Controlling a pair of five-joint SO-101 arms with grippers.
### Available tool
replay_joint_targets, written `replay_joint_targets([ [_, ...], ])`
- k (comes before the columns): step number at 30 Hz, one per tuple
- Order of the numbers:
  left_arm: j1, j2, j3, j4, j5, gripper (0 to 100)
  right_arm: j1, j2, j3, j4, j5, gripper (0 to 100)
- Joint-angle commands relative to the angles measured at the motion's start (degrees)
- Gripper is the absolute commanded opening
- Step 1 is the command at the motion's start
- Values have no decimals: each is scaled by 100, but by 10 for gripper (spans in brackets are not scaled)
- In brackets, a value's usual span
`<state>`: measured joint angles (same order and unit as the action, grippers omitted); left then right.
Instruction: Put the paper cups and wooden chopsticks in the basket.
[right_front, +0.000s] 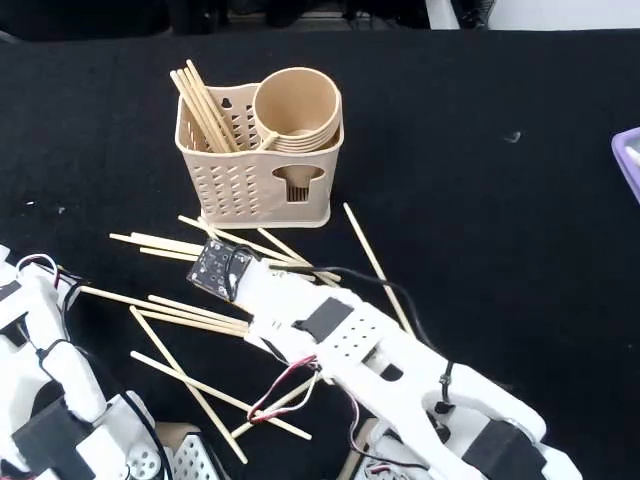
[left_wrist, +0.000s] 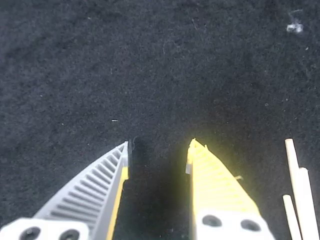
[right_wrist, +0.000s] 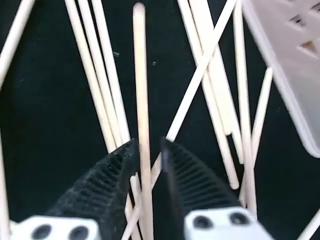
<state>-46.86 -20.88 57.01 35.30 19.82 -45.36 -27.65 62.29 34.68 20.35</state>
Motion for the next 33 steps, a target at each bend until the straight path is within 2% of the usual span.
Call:
replay_joint_targets([
  [1,-57,-88,-180,-97,-35,191,-35,4,-189,-176,18,119],
  [9,-57,-88,-180,-97,-35,191,-44,13,-259,-132,9,122],
  [14,-57,-88,-180,-97,-35,191,-62,470,-286,-53,9,217],
  [21,-48,-88,-180,-97,-35,191,-53,1710,-936,-44,9,212],
  [26,-40,-88,-180,-97,-35,191,-53,1895,-1182,237,9,211],
  [28,-31,-88,-180,-97,-35,191,-44,1886,-1182,237,9,173],
  [32,-31,-88,-180,-97,-35,191,-44,1657,-1174,237,18,5],
  [33,-31,-88,-180,-97,-35,191,-44,1543,-1138,246,-9,18],
])
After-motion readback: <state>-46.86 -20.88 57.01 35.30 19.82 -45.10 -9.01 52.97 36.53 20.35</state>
